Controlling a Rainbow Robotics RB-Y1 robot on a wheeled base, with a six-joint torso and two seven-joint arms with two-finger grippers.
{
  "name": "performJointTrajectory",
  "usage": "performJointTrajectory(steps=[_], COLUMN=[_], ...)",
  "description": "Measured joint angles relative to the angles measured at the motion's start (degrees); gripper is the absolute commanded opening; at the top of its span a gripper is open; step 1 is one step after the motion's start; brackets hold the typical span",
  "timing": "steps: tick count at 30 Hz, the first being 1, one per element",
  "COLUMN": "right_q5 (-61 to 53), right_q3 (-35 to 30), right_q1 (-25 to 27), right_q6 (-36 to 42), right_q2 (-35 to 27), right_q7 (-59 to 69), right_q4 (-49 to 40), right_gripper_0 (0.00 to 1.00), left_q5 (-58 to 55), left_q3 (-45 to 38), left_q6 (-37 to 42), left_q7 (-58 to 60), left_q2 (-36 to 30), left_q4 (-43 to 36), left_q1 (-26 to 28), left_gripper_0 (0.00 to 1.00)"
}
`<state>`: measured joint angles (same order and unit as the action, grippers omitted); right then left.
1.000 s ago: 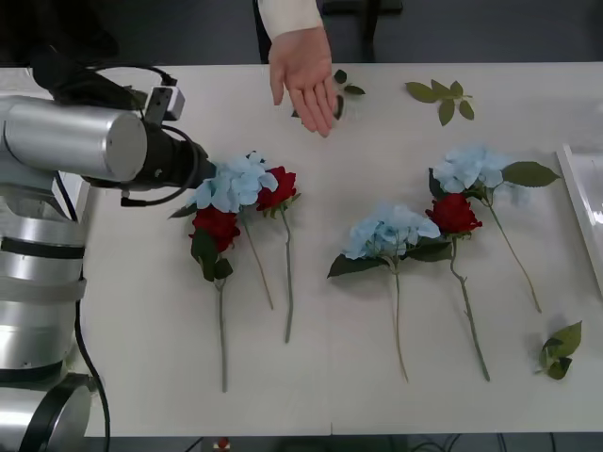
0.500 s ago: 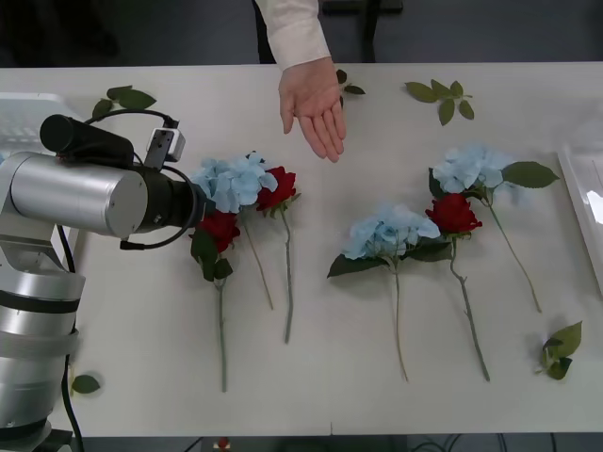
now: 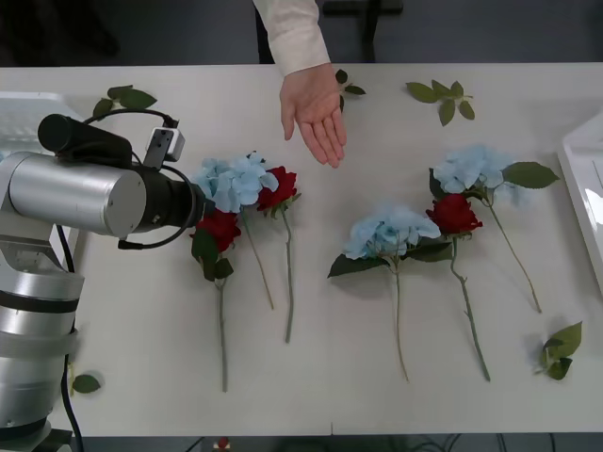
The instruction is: Place the red flowers into the right box and the blue flowers into the left box. If a person shows an open palm, hand one flower to the person first, then continue sorting.
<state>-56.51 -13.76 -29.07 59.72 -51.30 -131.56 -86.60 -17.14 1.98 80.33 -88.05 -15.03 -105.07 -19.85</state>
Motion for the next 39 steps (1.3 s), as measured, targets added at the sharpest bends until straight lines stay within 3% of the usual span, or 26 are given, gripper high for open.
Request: performJointTrajectory(steps=[6, 12, 16, 27, 36, 38, 39], right_q5=[-18.8, -32.4, -37.0, -44.9, -46.3, -46.3, -46.3], right_q3=[-0.2, -0.2, 2.0, 16.2, 15.5, 15.3, 15.3], right_q1=[0.0, 0.0, 0.0, 0.0, 0.0, 0.0, 0.0], right_q6=[-6.8, -8.8, -10.3, -24.4, -23.3, -23.3, -23.3], right_q2=[6.5, 13.2, 15.2, 15.2, 15.2, 15.2, 15.2], right_q7=[-4.0, -15.0, -18.0, -23.1, -23.1, -23.1, -23.1], right_q4=[-2.2, -5.1, -8.7, -13.3, -13.3, -13.3, -13.3], right_gripper_0=[0.0, 0.0, 0.0, 0.0, 0.01, 0.41, 0.79], left_q5=[0.0, 0.0, 0.0, -0.2, -0.5, -0.5, -0.5], left_q3=[0.0, 0.0, 0.0, -0.2, -0.5, -0.5, -0.5], left_q6=[0.0, 0.0, 0.0, -0.1, -0.2, -0.2, -0.2], left_q7=[0.0, 0.0, 0.0, 0.0, 0.0, 0.0, 0.0], left_q2=[0.0, 0.0, 0.0, 0.0, 0.0, 0.0, 0.0], left_q4=[0.0, 0.0, 0.0, 0.0, 0.0, 0.0, 0.0], left_q1=[0.0, 0.0, 0.0, 0.0, 0.0, 0.0, 0.0], left_gripper_0=[1.0, 1.0, 1.0, 1.0, 1.0, 1.0, 1.0])
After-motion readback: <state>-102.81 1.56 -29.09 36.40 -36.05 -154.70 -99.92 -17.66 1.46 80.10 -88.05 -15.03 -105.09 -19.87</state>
